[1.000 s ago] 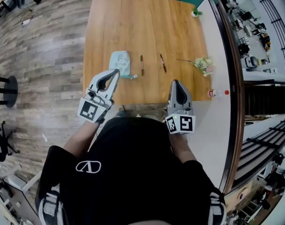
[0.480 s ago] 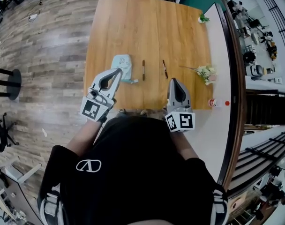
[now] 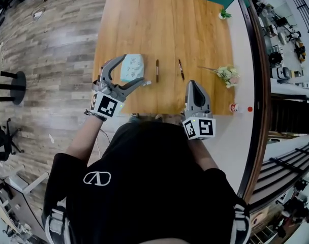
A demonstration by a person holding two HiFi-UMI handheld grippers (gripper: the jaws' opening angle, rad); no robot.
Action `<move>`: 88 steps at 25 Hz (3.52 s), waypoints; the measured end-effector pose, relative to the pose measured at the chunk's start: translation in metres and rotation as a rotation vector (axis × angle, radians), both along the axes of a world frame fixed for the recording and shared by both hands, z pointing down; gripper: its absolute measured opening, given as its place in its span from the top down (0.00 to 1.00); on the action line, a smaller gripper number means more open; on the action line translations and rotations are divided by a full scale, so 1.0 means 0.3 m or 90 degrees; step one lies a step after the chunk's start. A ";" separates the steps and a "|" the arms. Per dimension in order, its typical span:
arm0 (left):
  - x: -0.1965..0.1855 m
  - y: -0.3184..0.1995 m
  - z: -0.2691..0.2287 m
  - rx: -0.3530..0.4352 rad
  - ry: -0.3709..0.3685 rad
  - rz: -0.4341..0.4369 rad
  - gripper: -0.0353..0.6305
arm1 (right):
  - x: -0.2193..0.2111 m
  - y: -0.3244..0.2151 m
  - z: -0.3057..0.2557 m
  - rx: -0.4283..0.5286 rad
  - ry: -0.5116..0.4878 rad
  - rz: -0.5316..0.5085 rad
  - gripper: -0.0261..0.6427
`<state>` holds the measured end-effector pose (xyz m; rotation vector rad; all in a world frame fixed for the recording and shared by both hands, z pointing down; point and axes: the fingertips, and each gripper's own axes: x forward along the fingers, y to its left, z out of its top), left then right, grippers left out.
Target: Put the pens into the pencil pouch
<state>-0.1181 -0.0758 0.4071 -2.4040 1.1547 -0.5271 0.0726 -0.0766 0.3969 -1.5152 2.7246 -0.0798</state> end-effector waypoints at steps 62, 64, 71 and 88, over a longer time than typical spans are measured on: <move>-0.125 -0.195 1.268 -0.610 -0.341 0.093 0.92 | 0.124 -0.007 0.196 -0.106 0.048 0.065 0.96; -0.110 -0.203 1.209 -0.607 -0.288 0.078 0.92 | 0.126 -0.007 0.189 -0.103 0.044 0.067 0.96; -0.074 -0.237 0.992 -0.616 -0.090 0.036 0.92 | 0.105 -0.028 0.164 -0.092 0.023 0.060 0.96; 0.065 -0.270 0.390 -0.630 0.517 0.024 0.92 | 0.123 -0.095 0.108 -0.070 -0.005 0.058 0.96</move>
